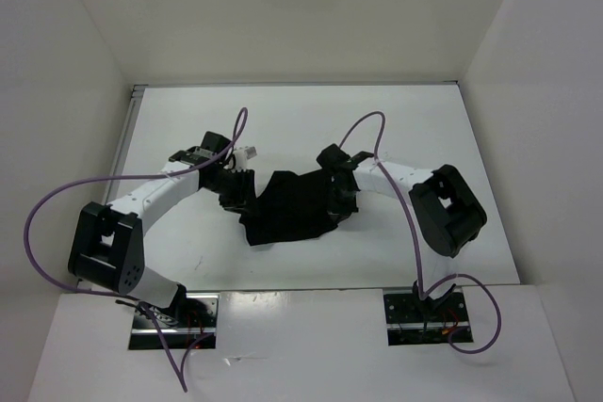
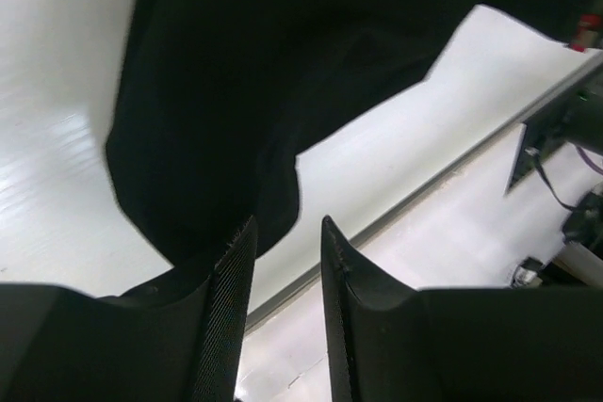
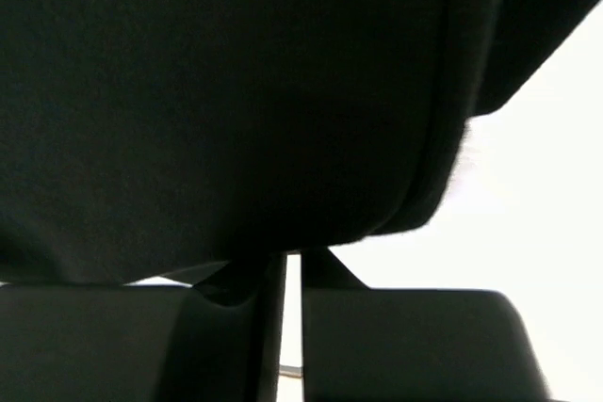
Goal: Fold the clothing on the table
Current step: Flatten the skirt out
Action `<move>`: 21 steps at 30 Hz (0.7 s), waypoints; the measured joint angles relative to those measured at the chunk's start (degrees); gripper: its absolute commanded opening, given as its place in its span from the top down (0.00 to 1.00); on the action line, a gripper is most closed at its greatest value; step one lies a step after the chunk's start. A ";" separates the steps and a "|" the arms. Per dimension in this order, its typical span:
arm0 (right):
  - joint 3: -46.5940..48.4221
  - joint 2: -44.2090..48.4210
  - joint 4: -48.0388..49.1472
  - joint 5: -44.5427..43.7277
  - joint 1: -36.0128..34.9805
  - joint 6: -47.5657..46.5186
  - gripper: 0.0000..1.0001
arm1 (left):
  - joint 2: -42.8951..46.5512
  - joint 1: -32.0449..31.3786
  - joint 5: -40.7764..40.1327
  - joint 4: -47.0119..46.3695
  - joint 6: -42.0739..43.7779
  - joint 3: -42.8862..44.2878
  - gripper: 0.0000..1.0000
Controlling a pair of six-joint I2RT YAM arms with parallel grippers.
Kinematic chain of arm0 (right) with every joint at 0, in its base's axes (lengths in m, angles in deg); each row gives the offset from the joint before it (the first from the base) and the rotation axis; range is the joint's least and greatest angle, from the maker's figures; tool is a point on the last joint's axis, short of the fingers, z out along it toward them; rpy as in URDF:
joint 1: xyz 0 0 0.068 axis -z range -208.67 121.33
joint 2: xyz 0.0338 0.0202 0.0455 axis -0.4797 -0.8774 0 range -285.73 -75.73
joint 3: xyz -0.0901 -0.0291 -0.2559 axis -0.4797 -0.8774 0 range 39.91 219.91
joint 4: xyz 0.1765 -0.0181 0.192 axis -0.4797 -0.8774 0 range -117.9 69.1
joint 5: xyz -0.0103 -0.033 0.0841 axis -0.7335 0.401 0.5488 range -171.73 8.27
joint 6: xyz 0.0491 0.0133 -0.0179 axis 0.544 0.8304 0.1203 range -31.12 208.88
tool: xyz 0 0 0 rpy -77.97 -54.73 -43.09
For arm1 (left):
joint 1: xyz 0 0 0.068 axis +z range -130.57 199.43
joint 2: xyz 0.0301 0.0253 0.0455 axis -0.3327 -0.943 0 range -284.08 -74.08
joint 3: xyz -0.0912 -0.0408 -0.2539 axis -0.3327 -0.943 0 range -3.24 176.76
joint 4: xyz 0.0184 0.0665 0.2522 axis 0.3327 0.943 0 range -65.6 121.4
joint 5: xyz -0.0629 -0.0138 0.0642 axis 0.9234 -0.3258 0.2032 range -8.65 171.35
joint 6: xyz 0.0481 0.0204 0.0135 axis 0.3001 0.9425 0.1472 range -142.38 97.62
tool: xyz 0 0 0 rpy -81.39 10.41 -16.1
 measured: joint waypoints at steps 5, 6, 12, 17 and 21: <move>0.02 0.04 1.51 -0.72 -0.07 1.11 1.00 | 0.24 -0.22 -5.16 1.92 -0.26 0.00 0.52; 0.04 0.07 1.57 -1.03 -0.04 1.16 1.00 | 0.37 -0.24 -6.14 2.29 -0.39 0.00 0.52; 1.49 0.09 1.44 -3.43 1.09 0.20 1.00 | 0.74 -0.33 -9.77 5.11 -0.74 0.07 0.51; 3.43 0.09 1.55 -4.63 3.45 -1.05 1.00 | 2.62 -0.76 -11.87 8.74 -1.75 0.17 0.50; 3.85 0.09 1.55 -4.83 4.11 -1.68 1.00 | 3.78 -0.94 -10.60 8.92 -2.45 0.13 0.50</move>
